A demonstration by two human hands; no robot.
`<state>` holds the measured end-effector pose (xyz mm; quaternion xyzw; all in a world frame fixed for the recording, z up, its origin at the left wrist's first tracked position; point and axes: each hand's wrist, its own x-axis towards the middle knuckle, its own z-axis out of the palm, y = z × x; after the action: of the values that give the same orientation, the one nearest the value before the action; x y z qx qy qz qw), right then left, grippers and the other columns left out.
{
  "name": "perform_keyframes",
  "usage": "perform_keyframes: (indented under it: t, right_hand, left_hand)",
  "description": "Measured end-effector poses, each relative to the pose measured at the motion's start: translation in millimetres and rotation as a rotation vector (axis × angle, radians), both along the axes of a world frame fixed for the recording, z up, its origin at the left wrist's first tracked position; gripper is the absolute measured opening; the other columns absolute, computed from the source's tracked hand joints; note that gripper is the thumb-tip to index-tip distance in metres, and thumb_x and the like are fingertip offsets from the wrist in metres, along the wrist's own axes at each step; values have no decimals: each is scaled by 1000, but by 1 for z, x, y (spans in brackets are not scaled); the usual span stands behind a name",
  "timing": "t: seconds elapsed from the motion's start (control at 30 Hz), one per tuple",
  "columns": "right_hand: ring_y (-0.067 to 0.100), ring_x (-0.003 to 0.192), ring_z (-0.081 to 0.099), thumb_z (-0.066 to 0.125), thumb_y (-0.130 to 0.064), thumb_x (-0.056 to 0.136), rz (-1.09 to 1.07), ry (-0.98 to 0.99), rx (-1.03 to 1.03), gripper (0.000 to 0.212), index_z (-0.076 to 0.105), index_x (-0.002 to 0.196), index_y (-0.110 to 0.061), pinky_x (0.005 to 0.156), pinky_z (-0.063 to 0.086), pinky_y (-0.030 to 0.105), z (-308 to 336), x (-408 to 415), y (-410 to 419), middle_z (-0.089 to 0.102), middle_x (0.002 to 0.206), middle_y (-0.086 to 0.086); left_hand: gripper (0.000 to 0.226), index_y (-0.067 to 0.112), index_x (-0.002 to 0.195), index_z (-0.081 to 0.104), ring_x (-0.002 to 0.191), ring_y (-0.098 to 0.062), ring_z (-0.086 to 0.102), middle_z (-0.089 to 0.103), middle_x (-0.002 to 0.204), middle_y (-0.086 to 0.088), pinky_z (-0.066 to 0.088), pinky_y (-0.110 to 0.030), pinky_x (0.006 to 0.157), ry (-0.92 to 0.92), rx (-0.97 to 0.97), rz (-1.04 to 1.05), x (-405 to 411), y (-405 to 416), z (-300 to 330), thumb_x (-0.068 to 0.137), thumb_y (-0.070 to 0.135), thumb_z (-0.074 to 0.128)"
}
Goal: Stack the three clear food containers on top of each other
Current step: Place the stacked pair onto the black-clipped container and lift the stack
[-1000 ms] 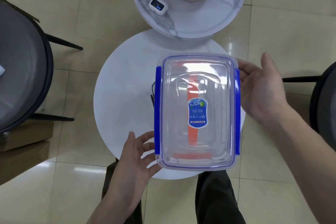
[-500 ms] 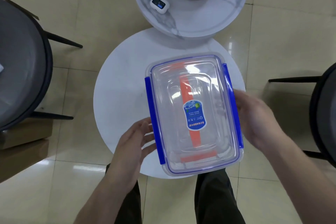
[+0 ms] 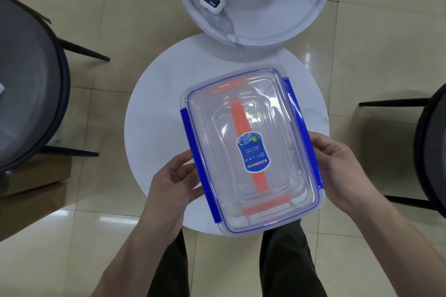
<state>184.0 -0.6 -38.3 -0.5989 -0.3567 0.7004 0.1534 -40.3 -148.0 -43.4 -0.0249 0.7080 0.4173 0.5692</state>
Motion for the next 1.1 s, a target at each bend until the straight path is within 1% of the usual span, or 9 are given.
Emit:
perform_keyframes:
  t: [0.2,0.27,0.33,0.4,0.57,0.7,0.93,1.03,1.1]
  right_hand:
    - [22,83,76,58,-7,92,-35,8,-19,21,75,101,-16,62,63,33,-2,3,-6,79,95,6]
    - [21,81,77,58,-6,92,-38,-3,-17,21,74,103,-15,60,63,31,-2,4,-8,79,93,5]
    - [21,79,77,58,-6,92,-34,-11,-8,21,73,103,-15,60,63,31,-3,3,-9,79,91,4]
    - [21,79,77,59,-6,92,-24,-22,3,20,73,101,-15,60,63,31,-3,3,-8,80,89,3]
    - [21,81,77,61,-7,90,-7,-45,29,18,73,100,-17,62,63,32,-3,2,-6,80,88,0]
    - [20,78,77,59,-7,90,-10,-24,18,18,72,100,-16,60,63,30,-3,2,-7,80,86,-1]
    - [21,80,77,61,-8,90,-12,-32,18,18,72,99,-17,62,63,32,-3,2,-6,80,88,0]
    - [21,80,77,62,-11,86,-20,-18,11,18,72,100,-17,62,63,32,-3,1,-7,80,88,0]
    - [21,80,77,61,-9,88,-25,-21,8,18,72,100,-17,62,63,32,-3,2,-8,80,88,0]
  left_hand:
    - [50,21,111,70,89,-22,81,83,98,3,67,-36,71,22,27,-26,0,0,-3,62,29,75]
    - [50,21,112,70,92,-24,81,83,100,2,67,-40,75,39,27,-45,-1,0,-4,63,29,76]
    - [54,17,116,69,96,-27,80,82,107,-2,66,-46,80,61,35,-65,-1,-1,-5,64,28,78]
    - [55,14,120,68,97,-28,79,80,111,-5,65,-49,83,73,42,-81,-1,-2,-6,67,26,78]
    - [52,17,117,68,95,-25,80,81,105,-1,66,-43,80,86,62,-89,1,-3,-8,66,27,77]
    - [55,16,116,68,96,-26,79,81,108,-3,65,-48,83,86,68,-92,-1,-2,-9,63,29,78]
    - [57,17,116,68,97,-28,79,79,113,-6,63,-55,88,84,71,-90,-1,0,-7,62,32,78]
    - [57,18,116,68,97,-28,79,79,112,-5,63,-53,87,74,69,-79,-2,0,-8,61,32,78]
    - [56,18,114,69,96,-27,79,80,111,-4,64,-51,86,69,67,-74,-2,0,-8,61,31,78]
